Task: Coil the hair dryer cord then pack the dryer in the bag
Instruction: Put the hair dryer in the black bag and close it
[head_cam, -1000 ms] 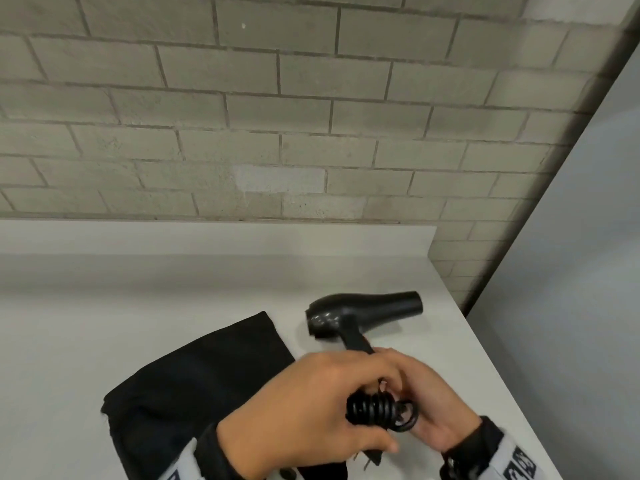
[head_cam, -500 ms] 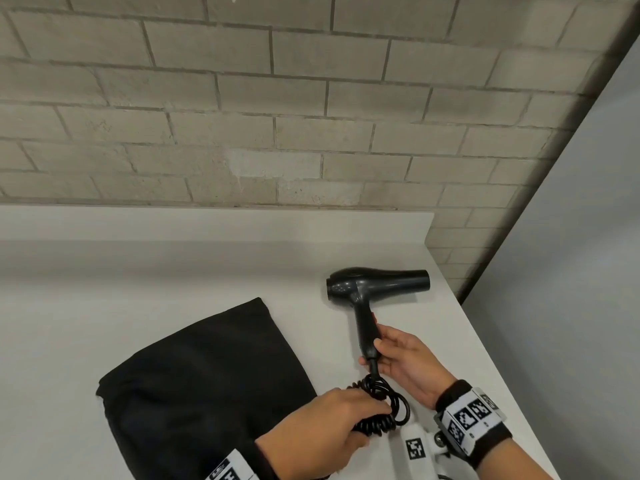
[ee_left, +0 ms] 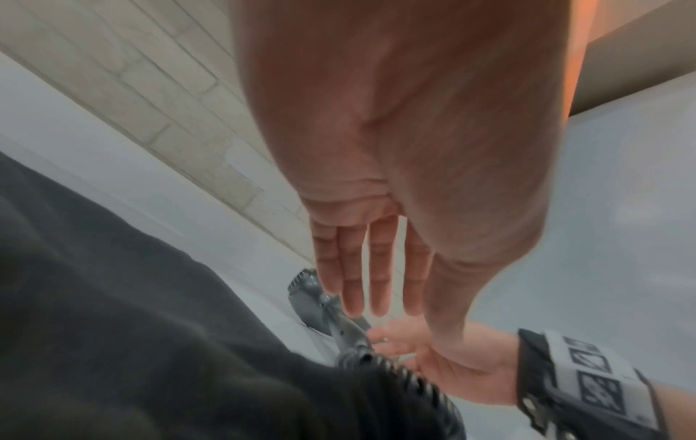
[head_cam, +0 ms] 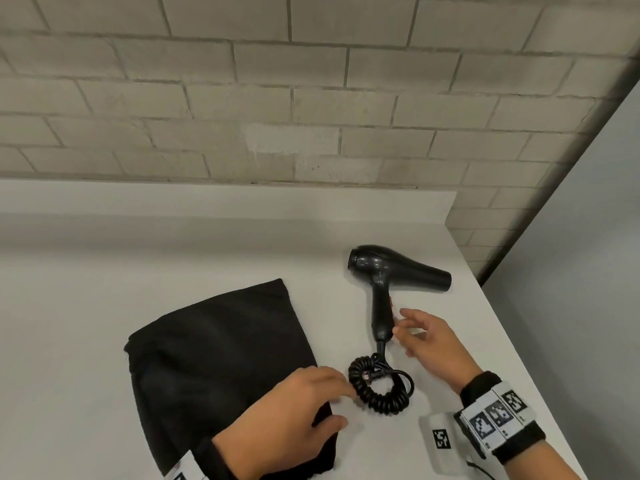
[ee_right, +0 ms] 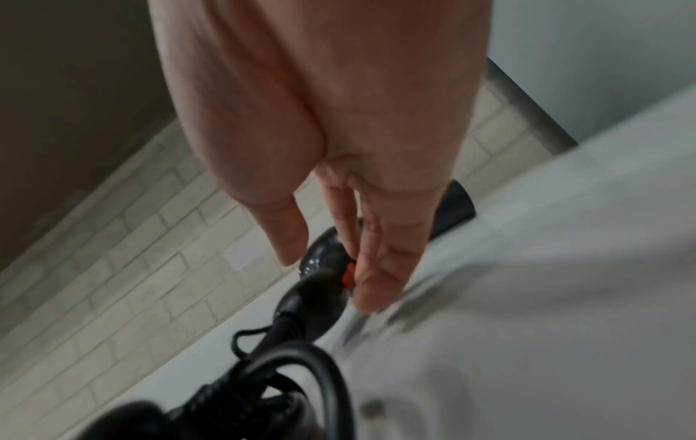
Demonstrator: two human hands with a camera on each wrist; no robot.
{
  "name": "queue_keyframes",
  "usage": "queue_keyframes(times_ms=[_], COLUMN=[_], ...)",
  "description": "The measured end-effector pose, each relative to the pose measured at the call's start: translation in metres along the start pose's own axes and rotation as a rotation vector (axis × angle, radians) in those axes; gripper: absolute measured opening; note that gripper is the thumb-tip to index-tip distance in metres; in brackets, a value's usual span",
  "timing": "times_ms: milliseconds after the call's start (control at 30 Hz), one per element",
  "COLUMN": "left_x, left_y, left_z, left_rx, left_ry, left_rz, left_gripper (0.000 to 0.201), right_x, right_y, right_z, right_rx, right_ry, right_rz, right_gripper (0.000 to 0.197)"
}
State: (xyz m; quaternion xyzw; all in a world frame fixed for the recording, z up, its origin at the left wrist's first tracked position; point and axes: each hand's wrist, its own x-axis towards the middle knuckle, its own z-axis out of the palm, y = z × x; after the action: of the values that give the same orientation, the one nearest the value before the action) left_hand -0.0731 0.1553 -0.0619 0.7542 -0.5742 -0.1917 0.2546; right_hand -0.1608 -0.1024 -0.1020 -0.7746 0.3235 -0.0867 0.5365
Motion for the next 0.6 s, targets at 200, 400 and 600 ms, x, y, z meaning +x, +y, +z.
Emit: queue_keyframes(times_ms=[200, 400, 600], left_x=[-0.06, -0.078, -0.071], left_y=[-0.02, -0.034, -0.033], left_z=[-0.027, -0.041, -0.04], left_rx=[-0.065, -0.11, -0.179], left_ry=[0.093, 0.245, 0.276], left_rz=[-0.109, -0.238, -0.244], left_gripper=[0.028, 0.025, 0.018], right_x=[-0.067, -0.127, -0.118], right_y=[-0.033, -0.054, -0.041], right_z=[0.009, 0.088, 0.142], right_rx=[-0.152, -0.35, -0.805], right_ry=[0.083, -0.704, -0.751], right_rz=[-0.302, -0.544, -0.704], right_gripper=[0.013, 0.016, 0.028])
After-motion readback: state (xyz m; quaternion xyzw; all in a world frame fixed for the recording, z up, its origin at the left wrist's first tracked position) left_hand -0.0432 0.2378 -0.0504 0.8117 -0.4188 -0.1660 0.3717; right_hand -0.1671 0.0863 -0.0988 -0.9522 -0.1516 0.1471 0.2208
